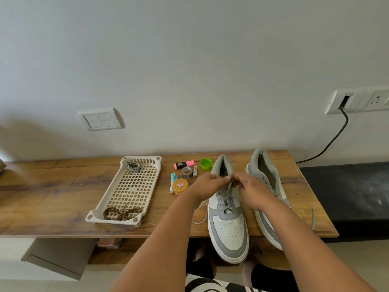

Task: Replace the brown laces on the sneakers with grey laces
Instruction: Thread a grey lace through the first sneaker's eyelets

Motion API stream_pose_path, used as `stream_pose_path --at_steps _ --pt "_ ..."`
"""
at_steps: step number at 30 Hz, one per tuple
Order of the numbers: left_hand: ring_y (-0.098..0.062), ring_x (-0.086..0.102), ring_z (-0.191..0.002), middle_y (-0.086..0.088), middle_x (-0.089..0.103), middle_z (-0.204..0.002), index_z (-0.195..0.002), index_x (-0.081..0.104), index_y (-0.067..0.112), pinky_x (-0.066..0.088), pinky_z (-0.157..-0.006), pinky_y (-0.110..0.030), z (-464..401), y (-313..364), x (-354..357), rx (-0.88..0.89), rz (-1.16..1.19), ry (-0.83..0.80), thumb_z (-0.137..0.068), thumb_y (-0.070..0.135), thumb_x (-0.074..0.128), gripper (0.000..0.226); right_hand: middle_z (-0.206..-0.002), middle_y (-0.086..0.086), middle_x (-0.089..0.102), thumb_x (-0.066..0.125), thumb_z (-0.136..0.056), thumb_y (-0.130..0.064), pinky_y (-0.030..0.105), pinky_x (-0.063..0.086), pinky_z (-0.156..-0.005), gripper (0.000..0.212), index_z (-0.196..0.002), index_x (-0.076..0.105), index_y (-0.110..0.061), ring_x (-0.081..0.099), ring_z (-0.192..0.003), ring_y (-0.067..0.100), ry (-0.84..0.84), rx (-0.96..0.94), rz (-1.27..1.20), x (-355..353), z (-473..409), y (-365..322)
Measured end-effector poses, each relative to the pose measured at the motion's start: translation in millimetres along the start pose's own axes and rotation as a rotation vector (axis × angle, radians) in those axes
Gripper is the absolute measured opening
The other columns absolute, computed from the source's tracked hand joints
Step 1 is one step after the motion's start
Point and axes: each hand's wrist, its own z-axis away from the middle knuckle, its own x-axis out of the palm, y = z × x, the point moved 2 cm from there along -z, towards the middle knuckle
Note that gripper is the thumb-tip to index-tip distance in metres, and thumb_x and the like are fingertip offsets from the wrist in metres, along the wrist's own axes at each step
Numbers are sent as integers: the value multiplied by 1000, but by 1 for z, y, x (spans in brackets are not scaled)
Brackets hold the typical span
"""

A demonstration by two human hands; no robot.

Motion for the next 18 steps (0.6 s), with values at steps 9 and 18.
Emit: stream_pose_path --at_steps 9,18 --pt "-24 30 -122 2 42 -108 -92 69 33 35 -104 -44 6 4 -6 210 -698 117 -74 63 72 34 -104 -6 58 48 -94 -5 16 37 -65 31 -108 61 -30 54 -91 11 5 21 -54 -1 1 -1" --pt "-14 48 -84 4 58 -81 -74 61 19 36 -74 -28 18 21 -25 15 243 134 -94 33 62 24 -113 -6 58 44 -93 -1 22 43 -82 44 -113 60 -37 57 -104 13 -8 66 -72 0 2 -2"
